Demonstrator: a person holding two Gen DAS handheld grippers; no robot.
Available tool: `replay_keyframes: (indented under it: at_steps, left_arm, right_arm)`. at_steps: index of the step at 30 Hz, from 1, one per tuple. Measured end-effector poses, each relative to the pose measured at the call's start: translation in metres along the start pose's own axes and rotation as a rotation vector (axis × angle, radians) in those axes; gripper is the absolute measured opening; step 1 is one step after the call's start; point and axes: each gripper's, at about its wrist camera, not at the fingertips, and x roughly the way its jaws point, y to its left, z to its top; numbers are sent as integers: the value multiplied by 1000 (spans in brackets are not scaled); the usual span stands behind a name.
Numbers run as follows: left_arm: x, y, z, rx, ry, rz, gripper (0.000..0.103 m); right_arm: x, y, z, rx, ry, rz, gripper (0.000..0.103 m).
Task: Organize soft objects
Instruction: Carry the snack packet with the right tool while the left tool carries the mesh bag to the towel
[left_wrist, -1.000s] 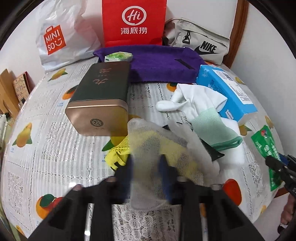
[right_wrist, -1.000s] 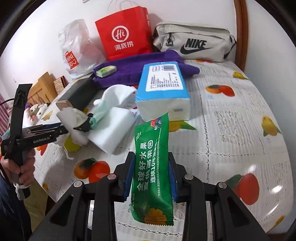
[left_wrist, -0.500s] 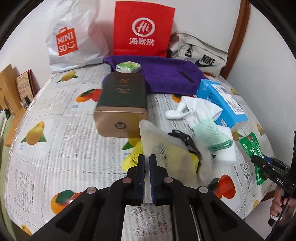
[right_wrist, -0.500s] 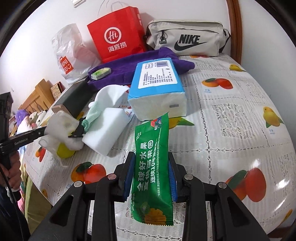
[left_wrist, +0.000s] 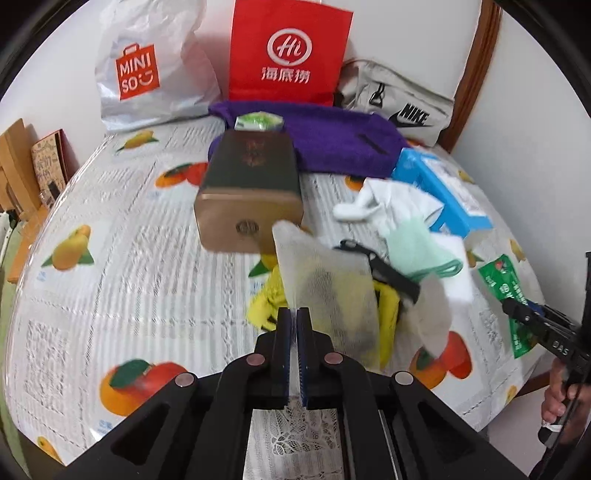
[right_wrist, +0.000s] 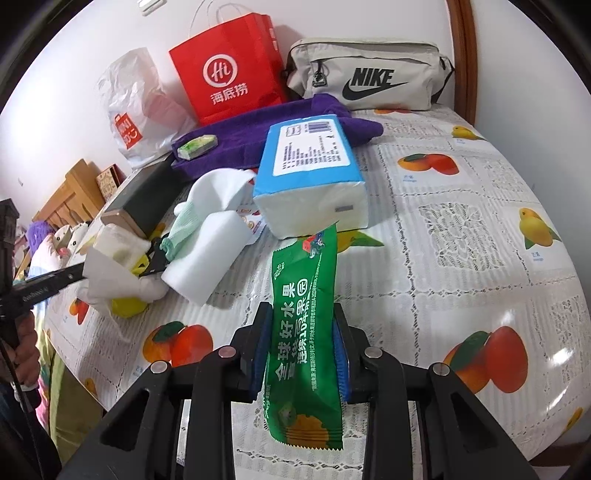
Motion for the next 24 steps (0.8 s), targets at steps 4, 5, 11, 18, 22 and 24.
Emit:
replay_keyframes:
  at_steps: [4,5,11,18,22,24]
  left_arm:
    - [3,-7,-2,16,4,-24,45]
    - [3,-10,-1,22,-5,-30,55]
    - [14,-26,5,67,-1,-34,58]
    - [32,-32,2,114,18,5,59]
    - [36,-33,0,150,17,56,35]
    - [36,-31,0,161,16,63,11]
  right_arm:
    - [3,2,-2,-10,13,-1,30]
    - [4,3,-3,-11,15,-1,30]
    - [11,1,0,-7,29,1,31]
    - [18,-3,0,2,48,-7,31]
    - [21,-4,1,5,51,-7,31]
    - [21,-3,2,0,49,-6,31]
